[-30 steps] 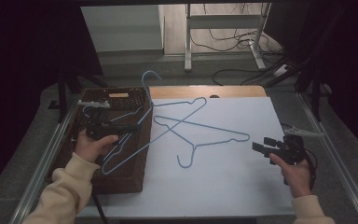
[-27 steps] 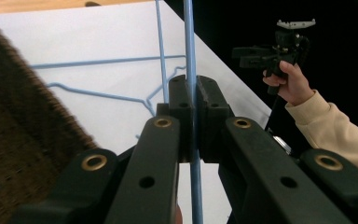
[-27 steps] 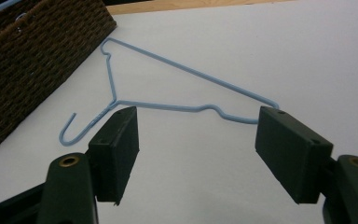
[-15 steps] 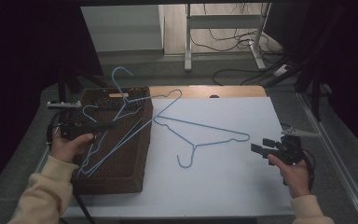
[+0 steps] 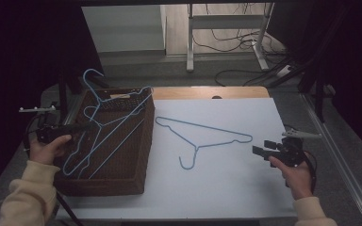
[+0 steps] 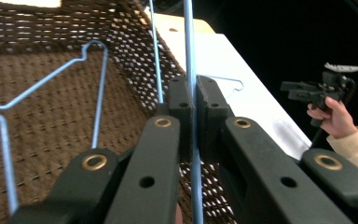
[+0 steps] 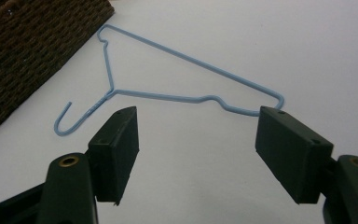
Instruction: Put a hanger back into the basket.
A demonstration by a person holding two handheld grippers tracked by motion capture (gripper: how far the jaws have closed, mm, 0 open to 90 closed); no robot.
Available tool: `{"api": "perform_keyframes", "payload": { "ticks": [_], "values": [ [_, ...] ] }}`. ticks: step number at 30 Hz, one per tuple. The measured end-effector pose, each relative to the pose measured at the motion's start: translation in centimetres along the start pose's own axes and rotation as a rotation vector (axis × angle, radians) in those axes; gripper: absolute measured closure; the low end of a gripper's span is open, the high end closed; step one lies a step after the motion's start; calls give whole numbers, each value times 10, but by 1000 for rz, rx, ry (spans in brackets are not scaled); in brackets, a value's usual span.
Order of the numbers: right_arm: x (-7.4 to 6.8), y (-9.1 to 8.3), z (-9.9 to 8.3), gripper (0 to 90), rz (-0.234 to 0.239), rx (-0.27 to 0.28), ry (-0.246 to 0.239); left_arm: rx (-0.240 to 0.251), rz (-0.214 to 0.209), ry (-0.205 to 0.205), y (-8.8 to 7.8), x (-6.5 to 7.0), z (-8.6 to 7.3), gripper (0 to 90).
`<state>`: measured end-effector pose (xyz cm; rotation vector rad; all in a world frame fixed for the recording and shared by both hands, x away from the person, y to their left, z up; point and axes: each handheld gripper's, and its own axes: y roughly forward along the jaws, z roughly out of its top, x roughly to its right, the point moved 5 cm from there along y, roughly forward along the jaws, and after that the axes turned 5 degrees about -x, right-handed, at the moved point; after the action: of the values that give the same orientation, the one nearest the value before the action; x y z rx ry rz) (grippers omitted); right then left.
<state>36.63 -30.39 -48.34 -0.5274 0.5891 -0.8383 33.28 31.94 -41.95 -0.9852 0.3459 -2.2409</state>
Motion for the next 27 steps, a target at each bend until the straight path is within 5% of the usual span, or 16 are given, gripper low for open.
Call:
{"api": "perform_keyframes", "payload": {
  "ticks": [13, 27],
  "values": [
    [1, 0, -1, 304, -1, -2, 3, 18, 46, -48, -4, -26, -3, 867],
    [1, 1, -1, 304, -4, -5, 3, -48, 56, -48, 16, -36, -9, 867]
  ]
}}
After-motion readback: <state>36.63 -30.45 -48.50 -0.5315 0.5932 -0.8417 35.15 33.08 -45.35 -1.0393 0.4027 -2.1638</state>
